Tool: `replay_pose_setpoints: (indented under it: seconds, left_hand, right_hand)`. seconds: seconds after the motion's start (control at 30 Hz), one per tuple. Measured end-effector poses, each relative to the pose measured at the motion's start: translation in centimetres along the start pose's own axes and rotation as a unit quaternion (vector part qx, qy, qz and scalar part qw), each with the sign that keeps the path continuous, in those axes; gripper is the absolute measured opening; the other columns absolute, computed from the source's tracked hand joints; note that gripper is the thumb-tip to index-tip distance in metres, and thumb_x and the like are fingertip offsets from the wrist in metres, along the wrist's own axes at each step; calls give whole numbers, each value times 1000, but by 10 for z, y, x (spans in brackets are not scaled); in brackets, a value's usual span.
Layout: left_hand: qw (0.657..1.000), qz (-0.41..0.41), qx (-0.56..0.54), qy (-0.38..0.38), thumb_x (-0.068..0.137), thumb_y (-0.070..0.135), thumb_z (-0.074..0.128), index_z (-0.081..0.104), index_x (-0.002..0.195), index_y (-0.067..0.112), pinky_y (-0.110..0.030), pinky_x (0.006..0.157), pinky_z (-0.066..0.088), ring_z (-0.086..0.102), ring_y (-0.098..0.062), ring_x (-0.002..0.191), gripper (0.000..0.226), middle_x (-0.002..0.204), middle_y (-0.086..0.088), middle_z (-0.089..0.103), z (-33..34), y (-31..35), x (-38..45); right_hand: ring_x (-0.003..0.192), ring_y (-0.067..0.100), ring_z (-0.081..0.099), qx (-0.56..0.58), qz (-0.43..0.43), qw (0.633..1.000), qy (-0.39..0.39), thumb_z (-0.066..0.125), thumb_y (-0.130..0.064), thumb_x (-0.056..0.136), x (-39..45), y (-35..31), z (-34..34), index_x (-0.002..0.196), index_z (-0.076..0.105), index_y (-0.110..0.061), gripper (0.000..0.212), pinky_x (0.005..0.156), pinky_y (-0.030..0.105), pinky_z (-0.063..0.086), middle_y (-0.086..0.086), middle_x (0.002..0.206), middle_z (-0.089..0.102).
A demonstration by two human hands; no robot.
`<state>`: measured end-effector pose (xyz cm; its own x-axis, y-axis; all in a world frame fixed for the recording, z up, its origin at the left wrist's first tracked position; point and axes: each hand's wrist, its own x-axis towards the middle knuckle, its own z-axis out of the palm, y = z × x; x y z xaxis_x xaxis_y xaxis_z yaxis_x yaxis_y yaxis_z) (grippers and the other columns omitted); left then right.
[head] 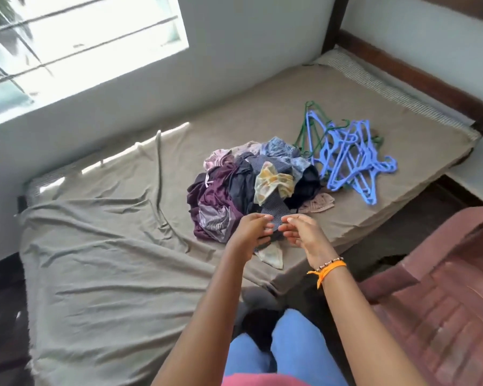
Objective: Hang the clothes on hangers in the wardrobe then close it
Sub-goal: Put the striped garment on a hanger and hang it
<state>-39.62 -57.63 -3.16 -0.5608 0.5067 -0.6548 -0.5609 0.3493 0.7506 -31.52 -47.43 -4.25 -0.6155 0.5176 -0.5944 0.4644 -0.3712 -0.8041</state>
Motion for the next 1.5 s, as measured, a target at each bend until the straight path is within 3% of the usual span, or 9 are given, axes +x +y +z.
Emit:
replay_pose_setpoints:
  seconds: [0.23,0.4,0.63,0.8,1.0,1.17,1.33,1.4,1.5]
  left_hand:
    - [996,-72,8,50,97,13,47,58,95,12,-22,64,45,49,-8,62,11,78,0,54,-6,9,102]
    - [991,-106,5,76,97,13,48,57,101,8,-19,58,37,45,-7,59,11,74,0,52,-6,13,154]
    - [988,-129,14,87,98,16,48,58,99,8,-17,55,35,44,-4,54,13,71,3,51,-5,17,209]
    - [983,-141,-7,114,98,16,49,60,105,7,-19,63,39,49,-8,64,16,79,0,56,-3,24,225]
    - [985,-128,-37,112,100,12,44,57,92,9,-16,60,38,49,-9,63,16,76,-2,54,6,55,223]
    - [983,-50,-133,115,100,34,42,55,100,15,-24,67,43,51,-11,72,23,87,1,55,4,93,208]
    - [989,-12,-127,76,87,31,63,52,70,19,-20,47,33,43,-11,52,24,59,3,46,-2,143,179]
    - [985,44,-98,134,81,0,58,48,64,16,-18,44,34,42,-12,51,25,56,3,45,3,156,169]
    - [974,103,-152,134,78,-14,39,43,62,10,-16,40,35,44,-10,41,30,51,2,43,14,181,155]
  right_hand:
    - [61,10,49,-173,24,984,-19,34,1,94,141,-5,16,103,61,-3,29,53,15,40,5,81,61]
    - [107,32,55,-370,-52,927,-41,35,2,92,219,-15,24,117,60,-7,37,92,35,44,15,130,46]
    - [131,32,37,-379,-21,925,26,39,-5,99,329,-52,13,139,36,-4,40,104,40,33,15,146,31]
    - [62,18,39,-469,14,883,-7,58,-28,92,351,-53,17,77,39,-10,30,52,29,32,2,70,36]
    - [111,31,57,-579,-95,809,-35,50,-42,94,311,-74,29,134,49,-24,43,82,35,44,9,123,62]
    - [101,30,63,-475,-253,839,79,62,-31,88,253,-108,35,118,65,-24,31,76,34,47,4,114,68]
    - [65,24,65,-455,-446,765,89,68,-23,69,170,-126,30,90,72,-22,21,52,28,48,-2,78,70]
    - [72,20,67,-428,-443,787,49,68,-25,70,153,-133,21,94,72,-22,25,60,29,53,-3,85,71]
    - [69,1,61,-225,-362,904,-35,62,-20,84,140,-154,2,93,73,-14,15,66,16,47,-8,79,69]
